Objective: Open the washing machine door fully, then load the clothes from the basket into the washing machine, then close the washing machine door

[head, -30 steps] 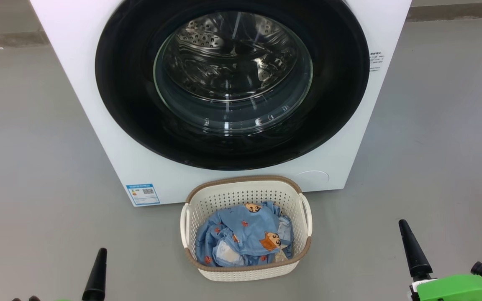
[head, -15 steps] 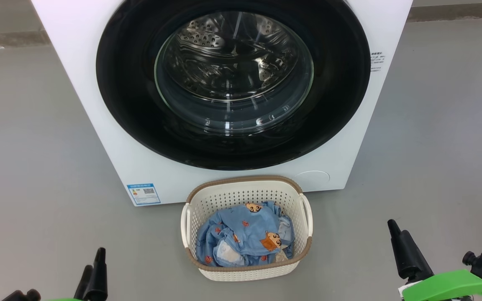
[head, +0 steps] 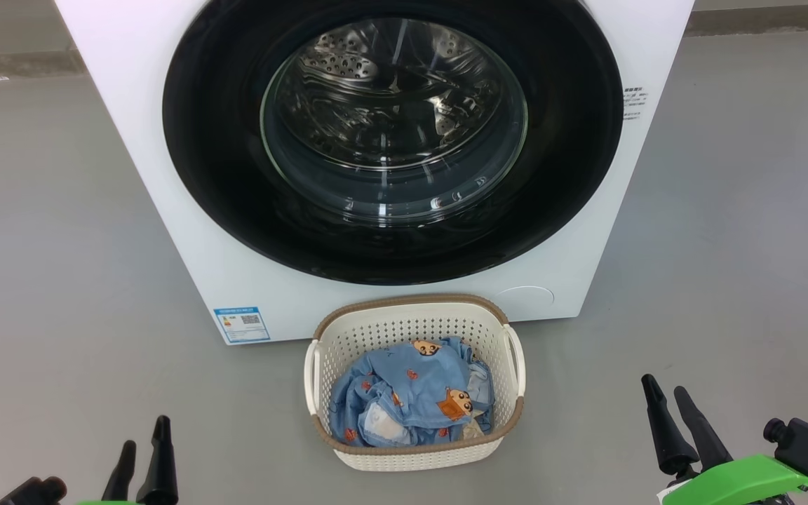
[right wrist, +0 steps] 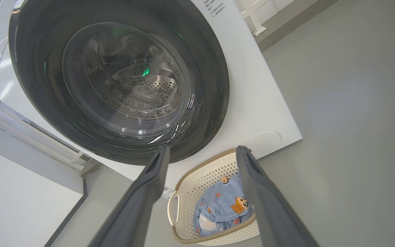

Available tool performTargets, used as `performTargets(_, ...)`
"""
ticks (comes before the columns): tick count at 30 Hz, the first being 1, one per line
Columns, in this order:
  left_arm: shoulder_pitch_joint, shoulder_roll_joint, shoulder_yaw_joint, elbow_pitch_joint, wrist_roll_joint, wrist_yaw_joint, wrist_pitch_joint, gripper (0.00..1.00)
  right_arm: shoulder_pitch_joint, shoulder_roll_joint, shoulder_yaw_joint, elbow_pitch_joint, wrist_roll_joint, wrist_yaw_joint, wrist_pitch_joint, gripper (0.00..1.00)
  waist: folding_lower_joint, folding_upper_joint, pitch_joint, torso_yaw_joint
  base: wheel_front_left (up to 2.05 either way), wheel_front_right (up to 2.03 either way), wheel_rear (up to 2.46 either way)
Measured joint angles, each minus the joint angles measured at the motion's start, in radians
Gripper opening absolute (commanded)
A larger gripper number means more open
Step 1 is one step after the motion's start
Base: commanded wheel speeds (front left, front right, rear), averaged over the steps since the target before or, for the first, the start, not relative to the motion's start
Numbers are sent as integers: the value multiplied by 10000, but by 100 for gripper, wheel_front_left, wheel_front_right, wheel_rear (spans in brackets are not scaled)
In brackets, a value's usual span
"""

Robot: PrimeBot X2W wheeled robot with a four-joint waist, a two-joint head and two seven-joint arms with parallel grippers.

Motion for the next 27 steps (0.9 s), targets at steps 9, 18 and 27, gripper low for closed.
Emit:
performTargets(9,4,40,136,-17,1158,0,-267,100,-5,-59,59,-13,-1045,0,-251,100,0,0,-24,27,0,0,0)
performTargets(18,12,40,228,-94,2380,-31,-546,100,-16,-115,313,-86,-2190,0,-529,100,0,0,-25,31,0,0,0)
performTargets(27,60,75,242,-107,3382,-31,-765,100,-37,-259,353,-94,-3074,0,-784,100,0,0,-45,32,0,0,0)
